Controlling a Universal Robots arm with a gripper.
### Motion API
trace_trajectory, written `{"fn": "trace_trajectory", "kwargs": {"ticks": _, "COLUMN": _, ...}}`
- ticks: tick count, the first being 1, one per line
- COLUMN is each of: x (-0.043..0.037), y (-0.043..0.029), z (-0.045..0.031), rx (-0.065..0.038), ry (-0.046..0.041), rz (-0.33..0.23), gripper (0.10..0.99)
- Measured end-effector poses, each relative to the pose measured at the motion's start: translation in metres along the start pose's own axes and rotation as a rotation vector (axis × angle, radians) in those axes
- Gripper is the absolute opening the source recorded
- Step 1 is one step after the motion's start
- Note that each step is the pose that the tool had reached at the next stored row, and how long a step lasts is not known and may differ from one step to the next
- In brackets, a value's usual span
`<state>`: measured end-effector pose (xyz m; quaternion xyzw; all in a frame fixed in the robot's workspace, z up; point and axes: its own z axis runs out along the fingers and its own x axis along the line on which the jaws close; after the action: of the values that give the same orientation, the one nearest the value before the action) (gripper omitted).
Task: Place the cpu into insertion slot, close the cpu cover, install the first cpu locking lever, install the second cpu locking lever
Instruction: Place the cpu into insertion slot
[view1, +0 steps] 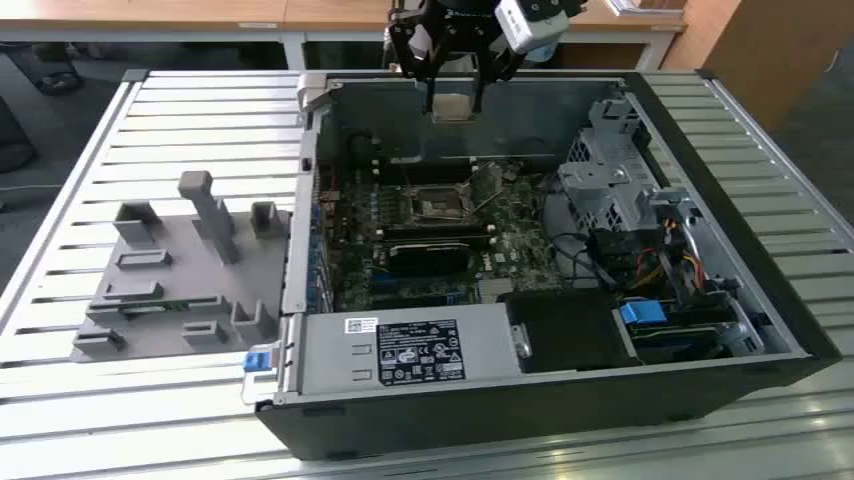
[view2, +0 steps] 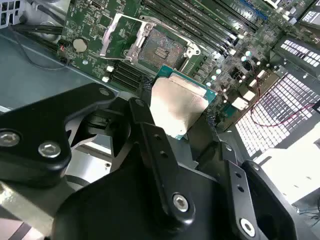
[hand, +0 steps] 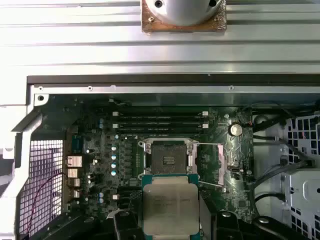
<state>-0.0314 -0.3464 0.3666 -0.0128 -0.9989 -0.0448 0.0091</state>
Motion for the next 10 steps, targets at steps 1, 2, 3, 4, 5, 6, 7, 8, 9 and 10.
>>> {"fn": "trace_trajectory", "kwargs": {"ticks": 1, "x": 0.0, "y": 0.0, "z": 0.0, "rx": 0.0, "ry": 0.0, "rz": 0.0, "gripper": 0.537}}
{"fn": "trace_trajectory", "kwargs": {"ticks": 2, "x": 0.0, "y": 0.0, "z": 0.0, "rx": 0.0, "ry": 0.0, "rz": 0.0, "gripper": 0.537}}
{"fn": "trace_trajectory", "kwargs": {"ticks": 3, "x": 0.0, "y": 0.0, "z": 0.0, "rx": 0.0, "ry": 0.0, "rz": 0.0, "gripper": 0.537}}
{"fn": "trace_trajectory", "kwargs": {"ticks": 4, "x": 0.0, "y": 0.0, "z": 0.0, "rx": 0.0, "ry": -0.0001, "rz": 0.001, "gripper": 0.537}}
{"fn": "trace_trajectory", "kwargs": {"ticks": 5, "x": 0.0, "y": 0.0, "z": 0.0, "rx": 0.0, "ry": -0.0005, "rz": 0.006, "gripper": 0.537}}
{"fn": "trace_trajectory", "kwargs": {"ticks": 6, "x": 0.0, "y": 0.0, "z": 0.0, "rx": 0.0, "ry": -0.0013, "rz": 0.016, "gripper": 0.537}}
{"fn": "trace_trajectory", "kwargs": {"ticks": 7, "x": 0.0, "y": 0.0, "z": 0.0, "rx": 0.0, "ry": -0.0023, "rz": 0.027, "gripper": 0.537}}
{"fn": "trace_trajectory", "kwargs": {"ticks": 8, "x": 0.0, "y": 0.0, "z": 0.0, "rx": -0.001, "ry": -0.0036, "rz": 0.04, "gripper": 0.537}}
{"fn": "trace_trajectory", "kwargs": {"ticks": 9, "x": 0.0, "y": 0.0, "z": 0.0001, "rx": -0.001, "ry": -0.0048, "rz": 0.054, "gripper": 0.537}}
{"fn": "trace_trajectory", "kwargs": {"ticks": 10, "x": 0.0, "y": 0.0, "z": 0.0001, "rx": -0.001, "ry": -0.006, "rz": 0.068, "gripper": 0.537}}
